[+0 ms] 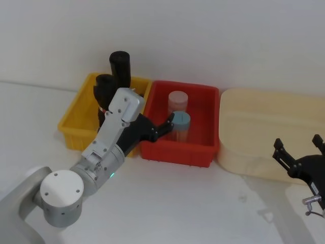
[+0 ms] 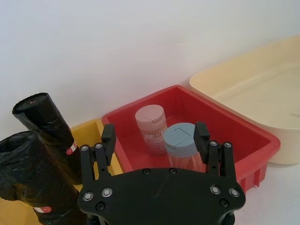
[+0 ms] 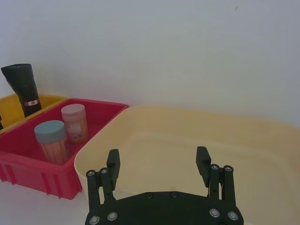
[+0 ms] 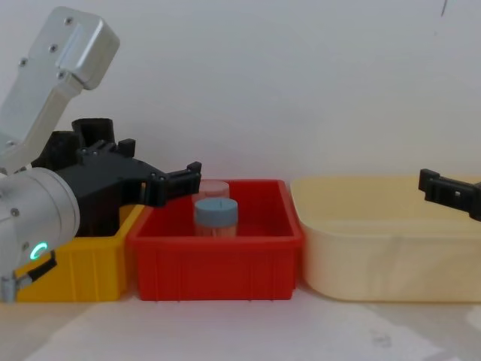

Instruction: Pick up the garbage bag with the one hand and transfer it to the other hand.

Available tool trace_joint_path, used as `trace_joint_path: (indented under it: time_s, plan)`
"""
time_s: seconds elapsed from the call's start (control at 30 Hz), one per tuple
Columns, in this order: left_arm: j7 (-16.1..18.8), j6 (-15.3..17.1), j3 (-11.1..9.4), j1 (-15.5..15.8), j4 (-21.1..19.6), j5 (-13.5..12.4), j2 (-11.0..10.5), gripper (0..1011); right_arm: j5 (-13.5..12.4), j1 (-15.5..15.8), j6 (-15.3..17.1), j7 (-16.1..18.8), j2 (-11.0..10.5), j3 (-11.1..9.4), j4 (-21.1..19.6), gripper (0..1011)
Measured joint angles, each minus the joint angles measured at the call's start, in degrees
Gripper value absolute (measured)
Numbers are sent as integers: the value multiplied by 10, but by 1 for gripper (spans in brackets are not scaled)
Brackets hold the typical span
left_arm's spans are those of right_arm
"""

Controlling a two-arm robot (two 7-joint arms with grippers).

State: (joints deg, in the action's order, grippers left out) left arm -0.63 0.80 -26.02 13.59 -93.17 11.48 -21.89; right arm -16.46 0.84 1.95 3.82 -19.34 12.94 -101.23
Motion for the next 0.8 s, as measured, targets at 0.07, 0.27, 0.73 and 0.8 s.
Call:
trace_joint_path:
  time_s: [0.07,0.27,0.73,0.8]
  plan:
    - [0,0,0,0,0,0,0,1001,0,0,0,0,0,0,0,1001]
    - [0,0,0,0,0,0,0,1001,0,0,0,0,0,0,0,1001]
    - [0,0,0,0,0,0,0,1001,0,0,0,0,0,0,0,1001]
    - [0,0,0,0,0,0,0,1001,0,0,0,0,0,0,0,1001]
